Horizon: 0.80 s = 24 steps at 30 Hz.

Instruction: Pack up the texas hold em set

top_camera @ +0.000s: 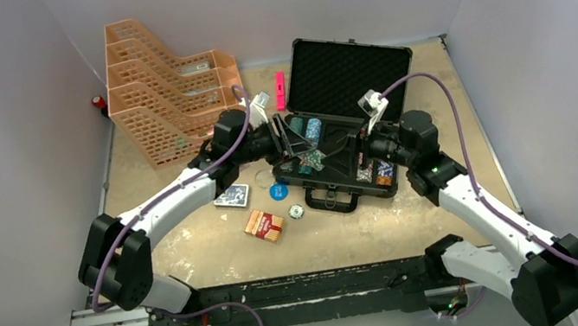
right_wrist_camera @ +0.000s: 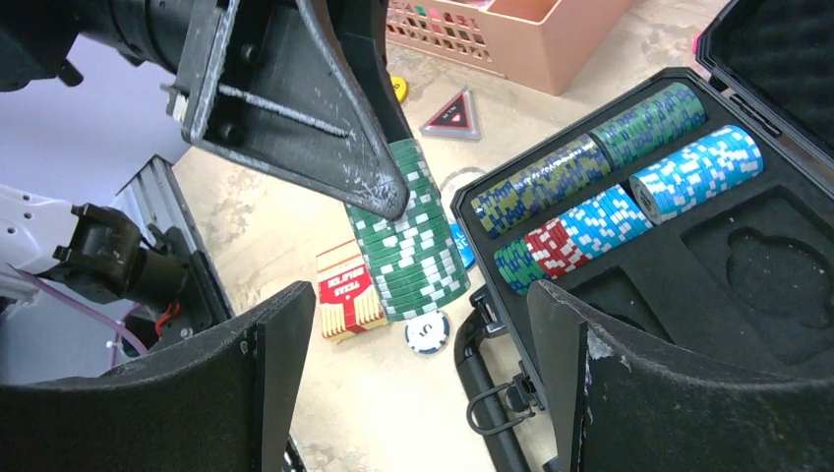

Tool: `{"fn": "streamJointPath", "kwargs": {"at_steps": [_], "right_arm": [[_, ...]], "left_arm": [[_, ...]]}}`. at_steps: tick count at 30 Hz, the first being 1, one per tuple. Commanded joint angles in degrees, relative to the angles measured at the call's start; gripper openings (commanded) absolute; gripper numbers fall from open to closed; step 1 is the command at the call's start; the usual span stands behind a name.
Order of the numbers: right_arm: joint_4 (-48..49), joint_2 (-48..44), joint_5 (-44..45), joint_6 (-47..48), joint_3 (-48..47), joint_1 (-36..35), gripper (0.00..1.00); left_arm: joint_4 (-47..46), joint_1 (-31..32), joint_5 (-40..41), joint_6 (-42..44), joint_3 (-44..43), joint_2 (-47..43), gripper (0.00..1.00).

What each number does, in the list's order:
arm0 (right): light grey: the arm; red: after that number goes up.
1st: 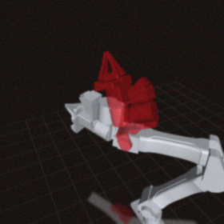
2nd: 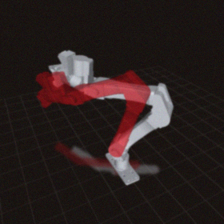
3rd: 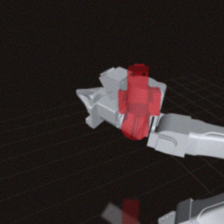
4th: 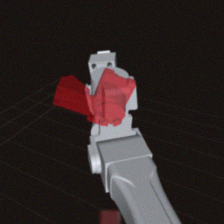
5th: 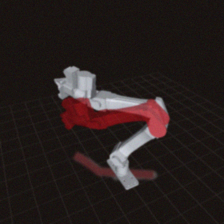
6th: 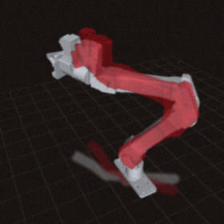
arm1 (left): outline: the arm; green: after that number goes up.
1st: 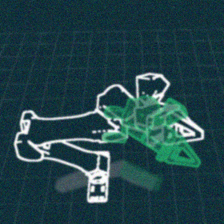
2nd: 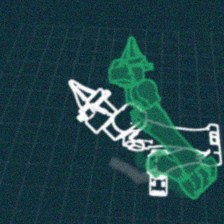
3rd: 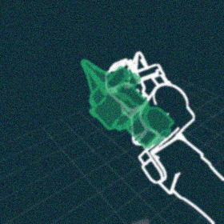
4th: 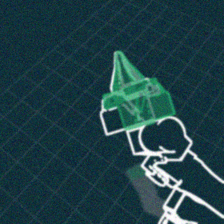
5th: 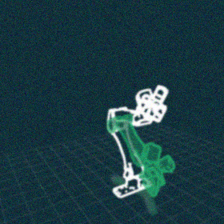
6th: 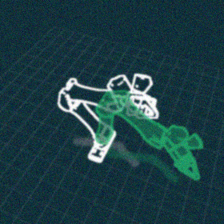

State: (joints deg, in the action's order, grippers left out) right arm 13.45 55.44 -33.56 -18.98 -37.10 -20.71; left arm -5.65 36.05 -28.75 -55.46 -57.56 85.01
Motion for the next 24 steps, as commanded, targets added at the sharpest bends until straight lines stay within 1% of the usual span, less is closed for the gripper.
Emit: {"fn": "streamJointPath", "kwargs": {"at_steps": [1, 5, 7, 9, 14, 16, 20, 24], "right_arm": [[1.0, 1.3, -0.3, 4.0, -3.8, -1.4, 0.82], [-0.3, 3.6, 0.5, 5.2, -4.9, -3.1, 0.8], [-0.4, 4.5, 1.5, 5.3, -5.3, -3.6, 0.78], [-0.2, 5.3, 2.6, 5.2, -5.7, -3.8, 0.73], [0.5, 7.5, 1.6, 5.3, -6.8, -4.2, 0.56], [0.2, 8.2, 0.8, 5.7, -7.1, -4.5, 0.54], [-1.4, 9.1, -0.7, 7.2, -7.5, -4.8, 0.54], [-2.3, 8.6, -1.2, 7.8, -7.7, -4.8, 0.34]], "left_arm": [[-12.4, -1.0, -8.3, -14.2, 0.0, 0.0, 0.19], [-12.1, -1.3, -8.8, -16.1, -0.4, 1.0, 0.19], [-12.1, -1.3, -9.2, -16.7, -0.4, 1.5, 0.18], [-11.5, -1.2, -9.5, -16.7, -0.5, 1.7, 0.18], [-10.9, -1.3, -10.4, -17.4, -0.4, 2.0, 0.19], [-10.9, -1.3, -10.5, -17.8, -0.6, 2.0, 0.2], [-10.2, -1.3, -10.6, -18.1, -1.2, 1.9, 0.22], [-9.8, -1.4, -10.6, -18.0, -1.4, 1.9, 0.24]]}}
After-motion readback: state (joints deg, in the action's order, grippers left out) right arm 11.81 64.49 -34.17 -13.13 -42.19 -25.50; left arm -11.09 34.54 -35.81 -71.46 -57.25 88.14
